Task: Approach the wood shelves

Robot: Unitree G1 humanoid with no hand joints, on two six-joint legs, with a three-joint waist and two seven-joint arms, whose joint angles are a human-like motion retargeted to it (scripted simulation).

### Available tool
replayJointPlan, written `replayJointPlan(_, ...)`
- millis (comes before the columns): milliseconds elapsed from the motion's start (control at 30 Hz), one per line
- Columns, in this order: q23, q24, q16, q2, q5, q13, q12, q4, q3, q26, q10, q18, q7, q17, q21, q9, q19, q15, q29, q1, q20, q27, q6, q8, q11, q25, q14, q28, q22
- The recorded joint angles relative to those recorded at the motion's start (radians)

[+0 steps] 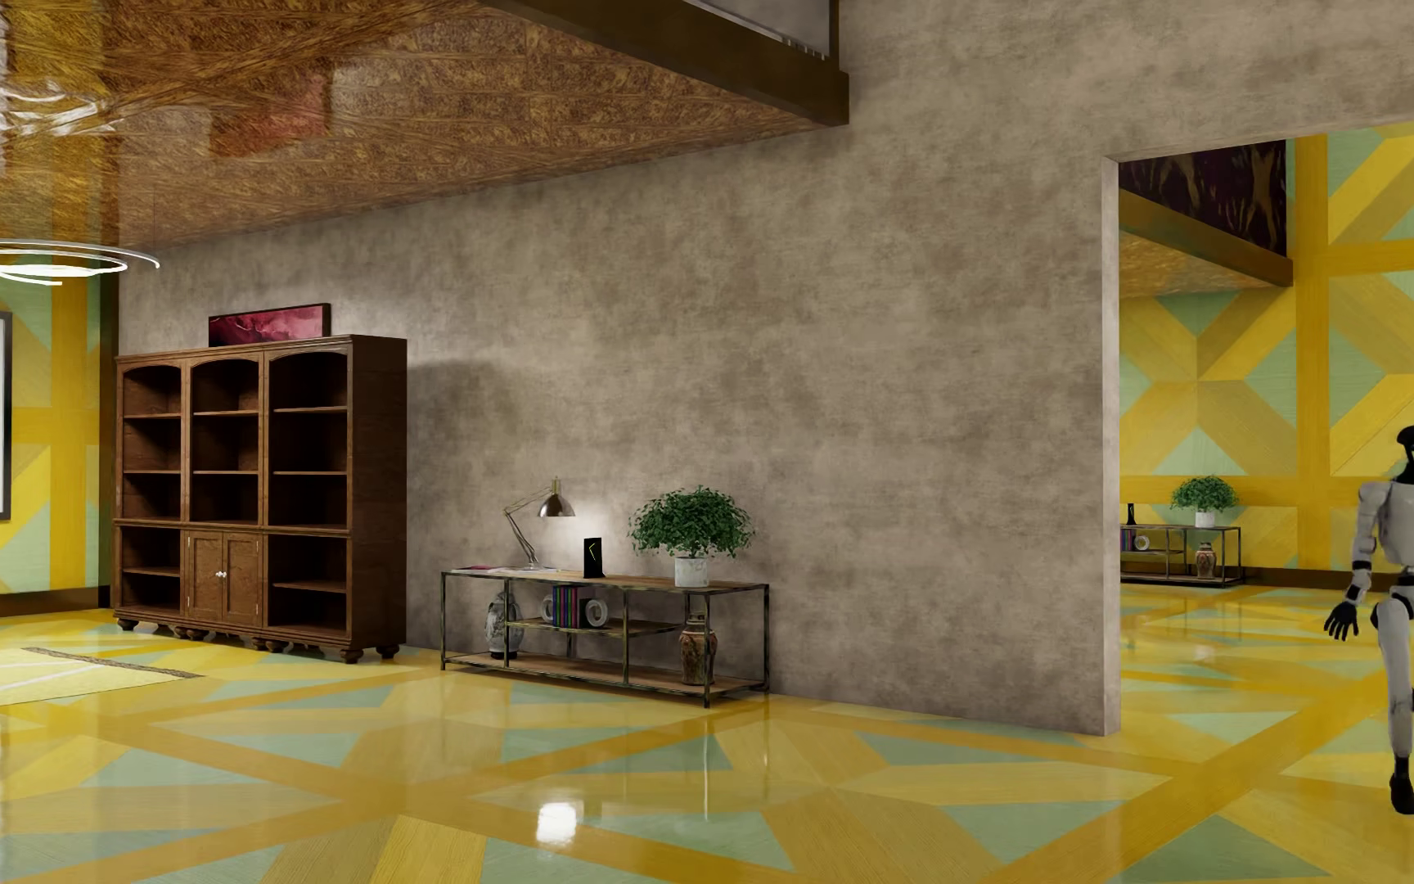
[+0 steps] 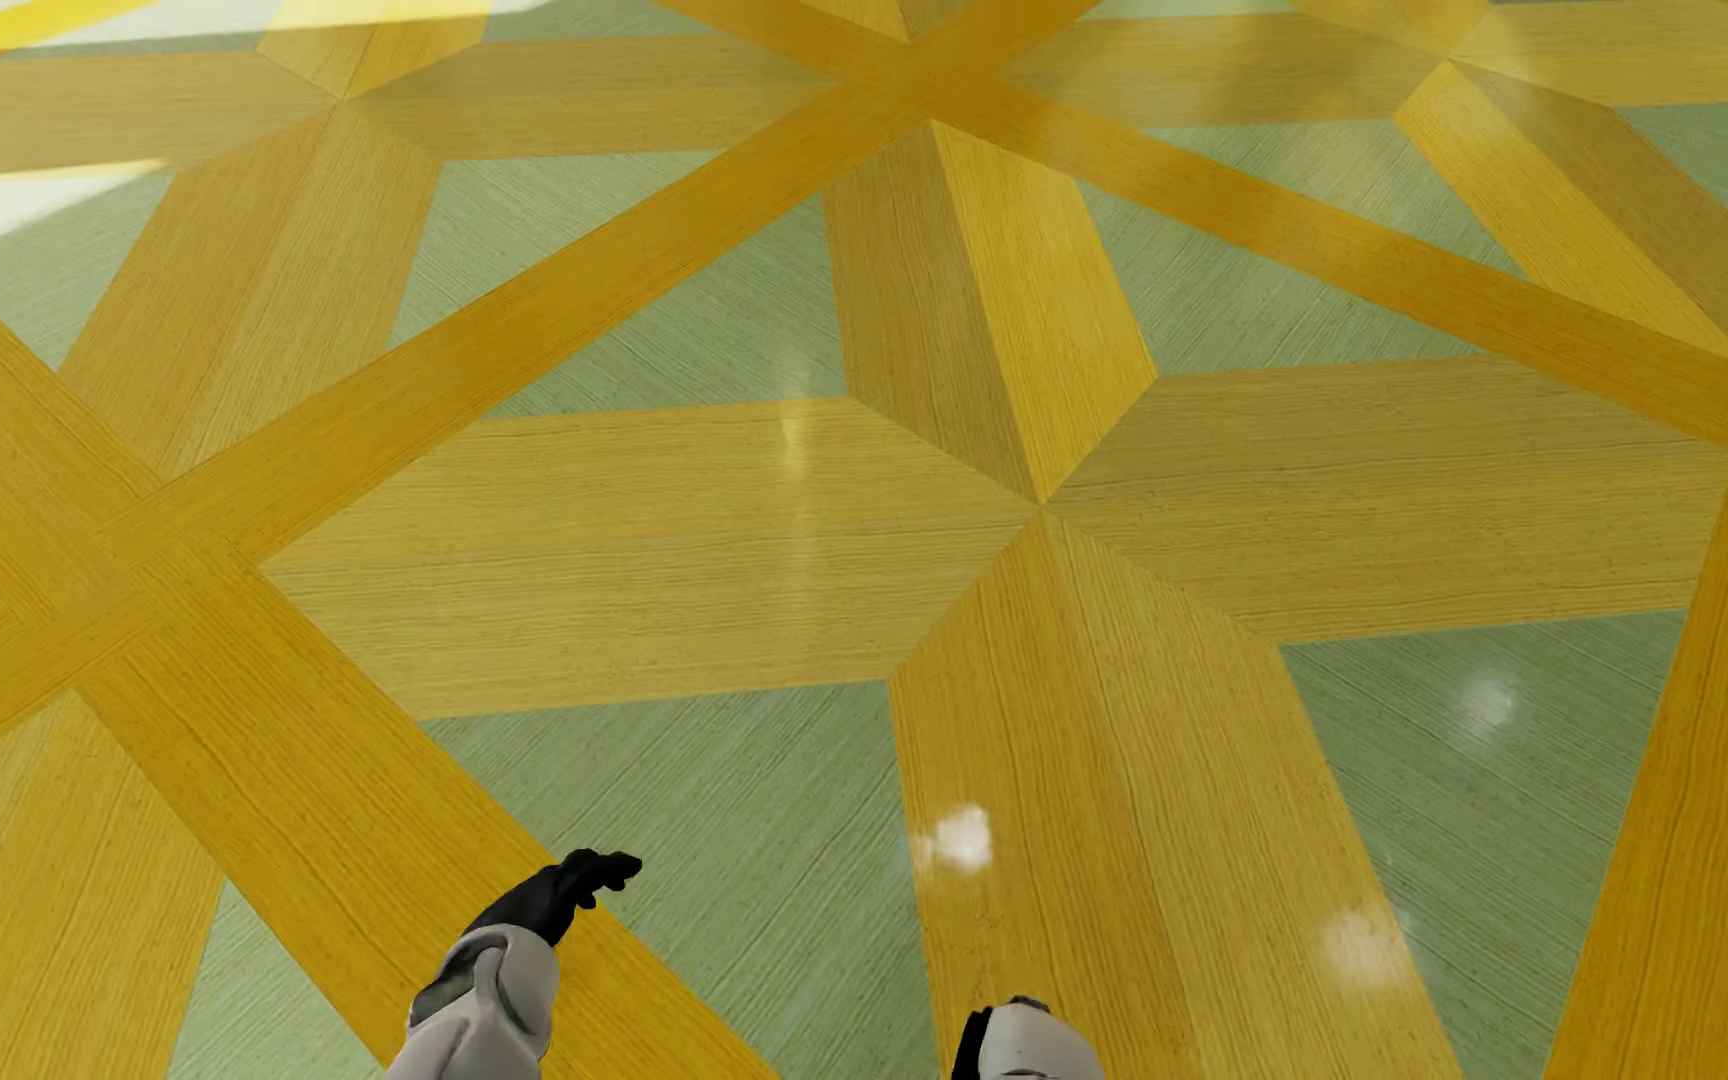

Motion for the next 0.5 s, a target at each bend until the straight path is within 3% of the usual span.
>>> replayJointPlan(67,0.036,-0.036,0.021,0.005,0.024,0.157,-0.099,-0.018,-0.012,-0.064,-0.071,-0.022,-0.009,-0.035,0.134,0.001,0.049,0.054,0.022,0.093,-0.048,-0.070,-0.006,-0.092,-0.490,-0.142,-0.036,0.109,-0.059)
replayJointPlan(100,0.038,-0.055,0.030,-0.006,0.075,0.220,-0.123,-0.023,-0.017,-0.081,-0.109,-0.035,-0.003,-0.039,0.152,0.002,0.095,0.029,0.038,0.147,-0.058,-0.123,-0.005,-0.045,-0.693,-0.176,-0.052,0.147,-0.091)
replayJointPlan(133,0.036,-0.086,0.036,-0.025,0.118,0.269,-0.129,-0.025,-0.021,-0.090,-0.140,-0.050,0.014,-0.032,0.126,0.003,0.114,-0.010,0.072,0.205,-0.051,-0.161,-0.002,0.028,-0.793,-0.169,-0.068,0.167,-0.127)
replayJointPlan(167,0.036,-0.131,0.038,-0.036,0.126,0.297,-0.115,-0.029,-0.018,-0.104,-0.157,-0.054,0.045,-0.027,0.084,0.004,0.079,-0.007,0.131,0.262,-0.030,-0.175,-0.001,-0.021,-0.765,-0.151,-0.082,0.180,-0.164)
replayJointPlan(233,0.020,-0.183,0.045,-0.029,0.135,0.301,-0.049,-0.004,-0.026,-0.081,-0.110,-0.086,0.091,-0.014,0.032,0.008,-0.055,0.084,0.220,0.349,-0.002,-0.195,0.016,-0.077,-0.621,-0.162,-0.041,0.170,-0.199)
replayJointPlan(267,-0.010,-0.174,0.053,-0.012,0.139,0.294,-0.013,0.023,-0.035,-0.074,-0.040,-0.073,0.096,0.004,0.008,0.012,-0.132,0.133,0.194,0.368,-0.013,-0.190,0.033,-0.089,-0.543,-0.183,0.019,0.157,-0.185)
replayJointPlan(300,-0.044,-0.147,0.064,-0.001,0.155,0.281,0.022,0.065,-0.045,-0.049,0.096,-0.040,0.100,0.035,-0.025,0.017,-0.161,0.105,0.133,0.347,-0.026,-0.169,0.055,-0.092,-0.462,-0.193,0.130,0.133,-0.144)
replayJointPlan(367,-0.085,-0.082,0.078,0.058,0.234,0.193,0.083,0.194,-0.045,0.030,0.481,-0.036,0.105,0.112,-0.102,0.028,-0.176,0.011,-0.023,0.223,-0.044,-0.082,0.102,-0.085,-0.392,-0.155,0.341,0.026,-0.023)
replayJointPlan(400,-0.092,-0.053,0.080,0.106,0.284,0.117,0.111,0.230,-0.035,0.076,0.651,-0.005,0.075,0.144,-0.133,0.033,-0.172,-0.025,-0.109,0.129,-0.048,-0.035,0.123,-0.067,-0.397,-0.116,0.376,-0.042,0.044)
replayJointPlan(433,-0.087,-0.033,0.082,0.159,0.334,0.027,0.144,0.252,-0.023,0.105,0.786,0.018,0.037,0.166,-0.139,0.037,-0.167,-0.051,-0.170,0.023,-0.044,-0.011,0.139,-0.042,-0.421,-0.081,0.317,-0.096,0.097)
replayJointPlan(467,-0.077,-0.024,0.082,0.220,0.381,-0.068,0.188,0.259,-0.009,0.115,0.879,0.041,-0.003,0.177,-0.121,0.039,-0.162,-0.066,-0.196,-0.082,-0.029,-0.001,0.149,-0.008,-0.461,-0.058,0.283,-0.135,0.128)
replayJointPlan(500,-0.070,-0.019,0.079,0.283,0.424,-0.162,0.242,0.271,0.006,0.109,0.924,0.032,-0.036,0.180,-0.090,0.039,-0.158,-0.076,-0.215,-0.178,-0.012,-0.033,0.156,0.033,-0.506,-0.035,0.291,-0.153,0.136)
